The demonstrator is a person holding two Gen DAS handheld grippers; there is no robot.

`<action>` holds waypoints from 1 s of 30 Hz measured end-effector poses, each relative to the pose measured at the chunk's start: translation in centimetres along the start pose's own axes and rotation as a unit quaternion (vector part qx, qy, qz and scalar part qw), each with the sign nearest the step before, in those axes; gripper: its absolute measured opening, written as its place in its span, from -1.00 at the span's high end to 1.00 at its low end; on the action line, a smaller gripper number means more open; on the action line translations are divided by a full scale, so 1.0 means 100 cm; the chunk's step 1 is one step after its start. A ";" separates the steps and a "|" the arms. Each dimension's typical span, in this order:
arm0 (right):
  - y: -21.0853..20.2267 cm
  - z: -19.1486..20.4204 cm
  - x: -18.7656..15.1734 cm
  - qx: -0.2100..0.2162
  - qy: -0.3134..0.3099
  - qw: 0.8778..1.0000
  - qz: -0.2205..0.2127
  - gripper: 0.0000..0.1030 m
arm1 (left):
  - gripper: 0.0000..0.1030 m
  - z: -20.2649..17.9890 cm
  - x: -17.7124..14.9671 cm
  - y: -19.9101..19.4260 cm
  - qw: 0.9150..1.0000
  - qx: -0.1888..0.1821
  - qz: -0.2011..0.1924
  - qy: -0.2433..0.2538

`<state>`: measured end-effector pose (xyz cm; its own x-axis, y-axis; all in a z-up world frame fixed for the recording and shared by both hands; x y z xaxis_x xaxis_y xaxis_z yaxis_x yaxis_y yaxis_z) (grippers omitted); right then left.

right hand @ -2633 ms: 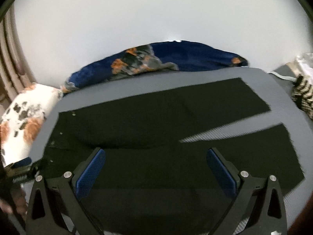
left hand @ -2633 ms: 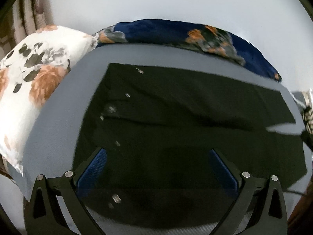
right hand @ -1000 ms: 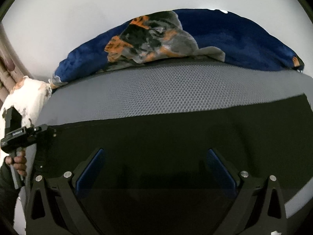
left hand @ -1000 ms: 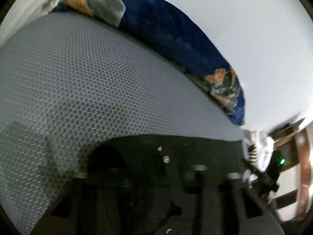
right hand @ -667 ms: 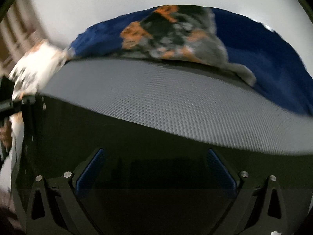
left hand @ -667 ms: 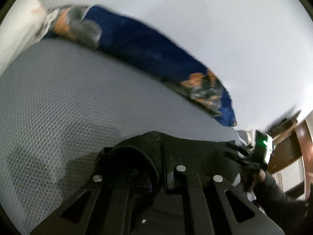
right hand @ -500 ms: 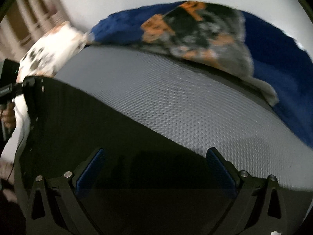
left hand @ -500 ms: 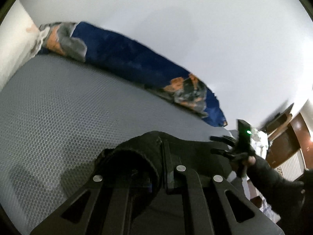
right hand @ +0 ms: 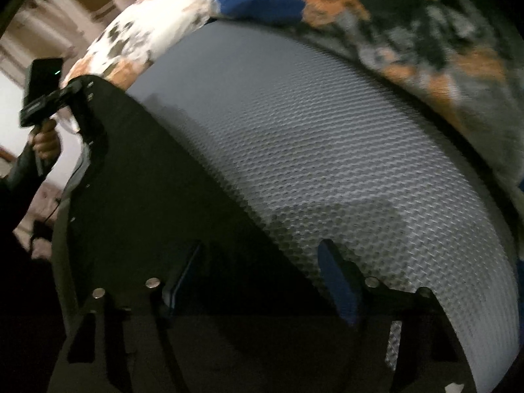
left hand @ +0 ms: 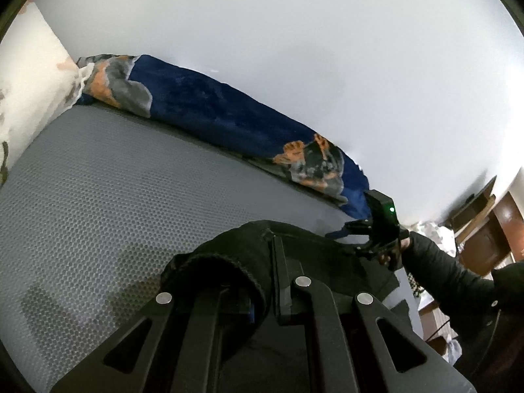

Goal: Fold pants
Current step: 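Lift the waistband with both tools and lay one trouser leg over the other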

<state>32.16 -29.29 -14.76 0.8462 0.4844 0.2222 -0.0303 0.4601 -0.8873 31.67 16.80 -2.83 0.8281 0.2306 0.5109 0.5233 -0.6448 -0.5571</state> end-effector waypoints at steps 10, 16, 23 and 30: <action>-0.010 0.001 -0.016 0.037 -0.032 0.998 0.026 0.22 | 0.86 0.003 0.003 0.006 1.000 0.019 0.001 -0.007; -0.019 -0.008 -0.034 0.002 -0.032 0.998 0.054 0.49 | 0.86 0.008 0.005 0.008 1.000 0.025 0.001 -0.011; -0.020 0.005 -0.037 -0.095 -0.039 0.993 0.060 0.68 | 0.86 0.016 0.007 0.016 0.999 0.041 0.009 -0.006; -0.037 0.050 -0.048 -0.251 -0.024 0.967 0.016 0.78 | 0.86 0.021 0.008 0.030 0.997 0.072 0.024 0.016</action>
<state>25.57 -29.54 -10.56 0.8234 0.5312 0.1995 0.2170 0.0300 -0.9757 34.39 16.58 -5.50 0.8477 0.1774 0.4999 0.5080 -0.5428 -0.6688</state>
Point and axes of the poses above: each gripper's, at about its wrist camera, not at the fingertips, and y roughly the way its jaws point, z to its left, x to its top, the point moved 2 cm from there along y, roughly the way its jaws point, and after that the axes turned 6 degrees about -y, right-handed, at the moved point
